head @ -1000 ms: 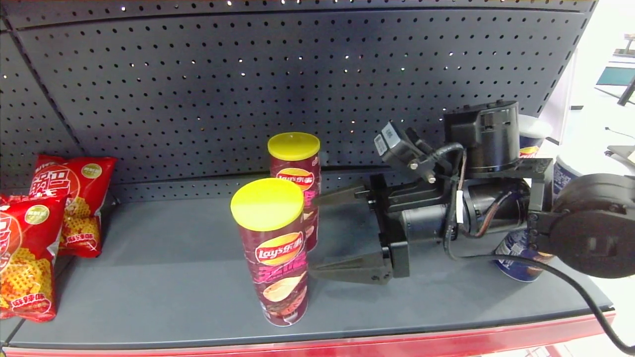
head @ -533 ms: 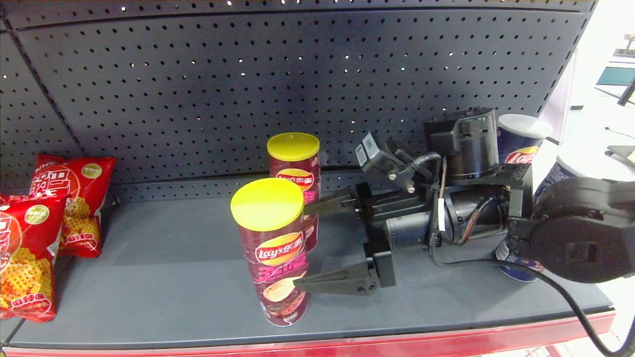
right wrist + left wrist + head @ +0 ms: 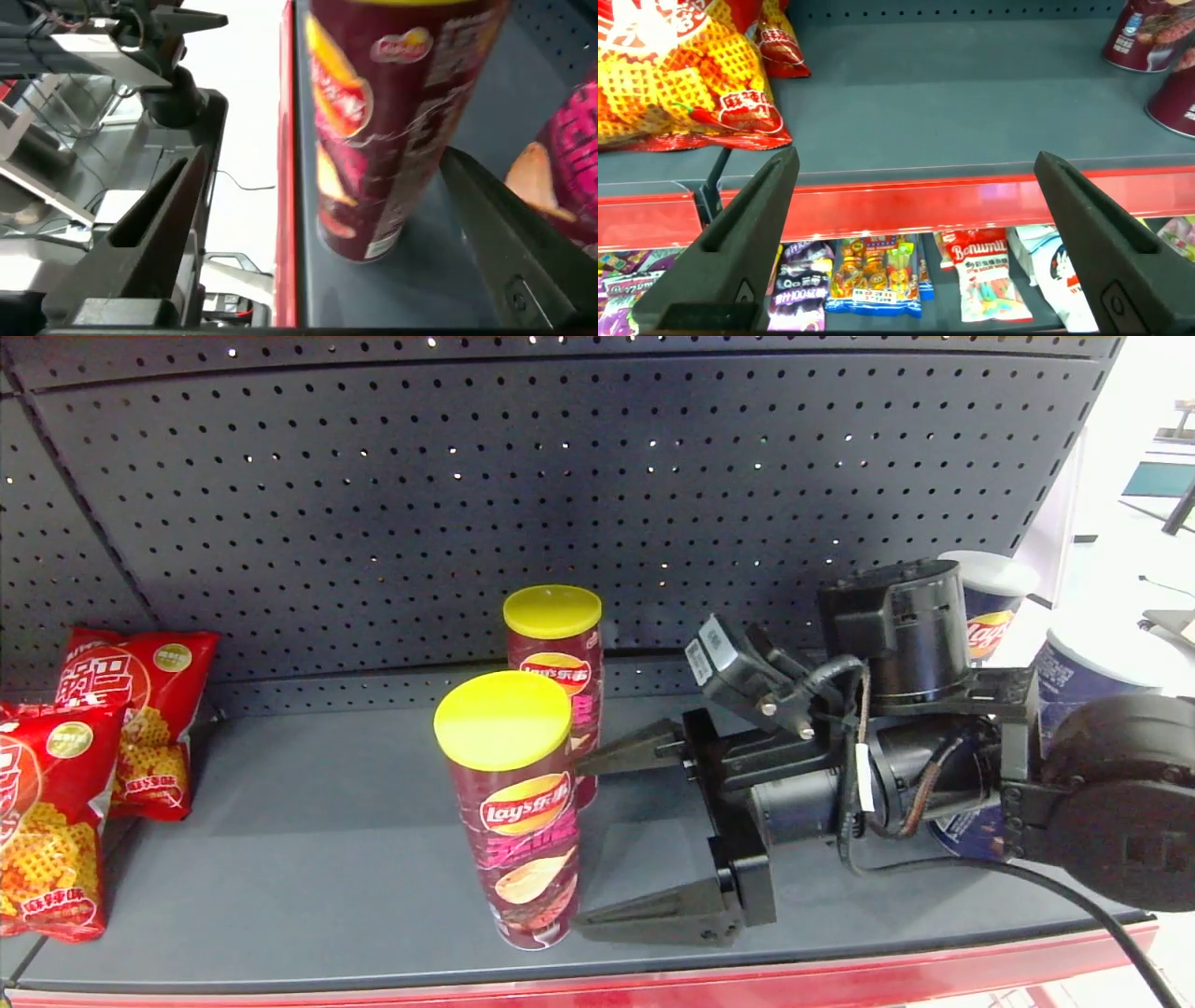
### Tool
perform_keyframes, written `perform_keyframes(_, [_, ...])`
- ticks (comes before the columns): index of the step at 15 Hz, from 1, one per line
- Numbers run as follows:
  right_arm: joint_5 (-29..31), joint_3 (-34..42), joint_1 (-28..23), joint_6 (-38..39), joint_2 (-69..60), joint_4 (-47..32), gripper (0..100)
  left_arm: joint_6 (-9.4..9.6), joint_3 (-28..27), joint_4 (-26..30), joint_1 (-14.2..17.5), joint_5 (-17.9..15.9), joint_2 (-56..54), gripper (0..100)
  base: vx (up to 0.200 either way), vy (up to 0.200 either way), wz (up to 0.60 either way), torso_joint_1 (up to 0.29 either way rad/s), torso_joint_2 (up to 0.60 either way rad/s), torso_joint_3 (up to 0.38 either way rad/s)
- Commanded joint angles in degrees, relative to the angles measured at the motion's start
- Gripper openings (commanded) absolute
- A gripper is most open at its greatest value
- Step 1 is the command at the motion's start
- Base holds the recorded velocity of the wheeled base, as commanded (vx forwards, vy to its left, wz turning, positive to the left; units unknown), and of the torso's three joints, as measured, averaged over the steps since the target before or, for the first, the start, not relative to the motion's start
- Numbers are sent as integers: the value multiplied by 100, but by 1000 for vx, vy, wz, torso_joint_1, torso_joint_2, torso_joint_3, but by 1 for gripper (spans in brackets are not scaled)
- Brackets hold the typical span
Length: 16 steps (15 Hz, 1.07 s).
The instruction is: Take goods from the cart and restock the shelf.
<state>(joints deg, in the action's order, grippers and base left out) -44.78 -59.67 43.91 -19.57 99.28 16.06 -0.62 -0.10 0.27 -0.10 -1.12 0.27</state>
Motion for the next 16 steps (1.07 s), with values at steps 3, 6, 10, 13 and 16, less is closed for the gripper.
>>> perform_keyframes(3, [-5,184,21,-3,-216,3,100,1,-8,0,1,-2,8,100,0,0,0,0,0,0])
perform_keyframes(6, [-5,298,39,-3,-313,3,100,-8,1,0,1,-2,8,100,0,0,0,0,0,0])
perform_keyframes(10, [74,254,-32,-12,-155,12,100,1,1,0,1,-2,8,100,0,0,0,0,0,0])
perform_keyframes(13, [101,0,-120,-3,65,12,100,1,1,0,1,-2,8,100,0,0,0,0,0,0])
perform_keyframes(16, [101,-308,-32,-3,250,3,100,1,1,0,1,-2,8,100,0,0,0,0,0,0])
